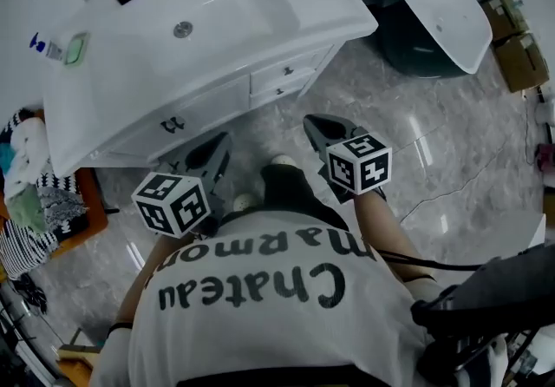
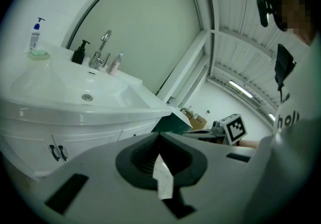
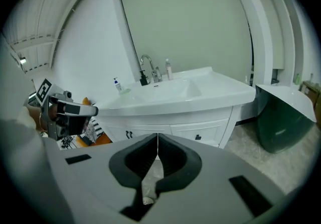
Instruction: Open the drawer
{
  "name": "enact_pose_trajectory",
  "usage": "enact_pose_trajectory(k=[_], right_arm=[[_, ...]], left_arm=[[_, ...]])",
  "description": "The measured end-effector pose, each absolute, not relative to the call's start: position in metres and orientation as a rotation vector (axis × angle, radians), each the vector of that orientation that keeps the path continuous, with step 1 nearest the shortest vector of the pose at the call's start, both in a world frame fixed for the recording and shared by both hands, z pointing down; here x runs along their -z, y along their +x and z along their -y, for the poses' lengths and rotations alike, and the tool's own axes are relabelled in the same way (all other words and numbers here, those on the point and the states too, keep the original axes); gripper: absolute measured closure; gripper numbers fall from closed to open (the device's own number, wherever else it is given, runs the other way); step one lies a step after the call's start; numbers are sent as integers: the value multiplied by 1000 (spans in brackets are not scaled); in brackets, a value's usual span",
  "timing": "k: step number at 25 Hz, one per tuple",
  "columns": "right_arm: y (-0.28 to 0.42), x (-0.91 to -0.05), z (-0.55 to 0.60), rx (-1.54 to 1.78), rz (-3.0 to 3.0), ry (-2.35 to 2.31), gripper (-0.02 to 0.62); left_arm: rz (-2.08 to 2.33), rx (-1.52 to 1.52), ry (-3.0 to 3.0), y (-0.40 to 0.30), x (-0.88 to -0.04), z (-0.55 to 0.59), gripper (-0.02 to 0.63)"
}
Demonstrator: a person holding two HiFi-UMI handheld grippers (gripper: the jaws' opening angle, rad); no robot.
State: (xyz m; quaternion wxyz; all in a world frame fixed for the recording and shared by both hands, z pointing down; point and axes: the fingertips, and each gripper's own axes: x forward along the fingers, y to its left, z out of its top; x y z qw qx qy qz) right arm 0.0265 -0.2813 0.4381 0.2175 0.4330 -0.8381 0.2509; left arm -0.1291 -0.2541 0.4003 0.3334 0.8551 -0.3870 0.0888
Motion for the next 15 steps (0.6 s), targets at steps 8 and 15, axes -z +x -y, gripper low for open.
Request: enact_pose_trajectory(k=[8,15], right_arm=[[44,-486,356,-798,2355,994,585],[59,-542,408,-832,2331,890,584]], left_arm=[[1258,-272,2052,-117,-442,300,598],[1462,-271,1890,-122,-464,310,598]])
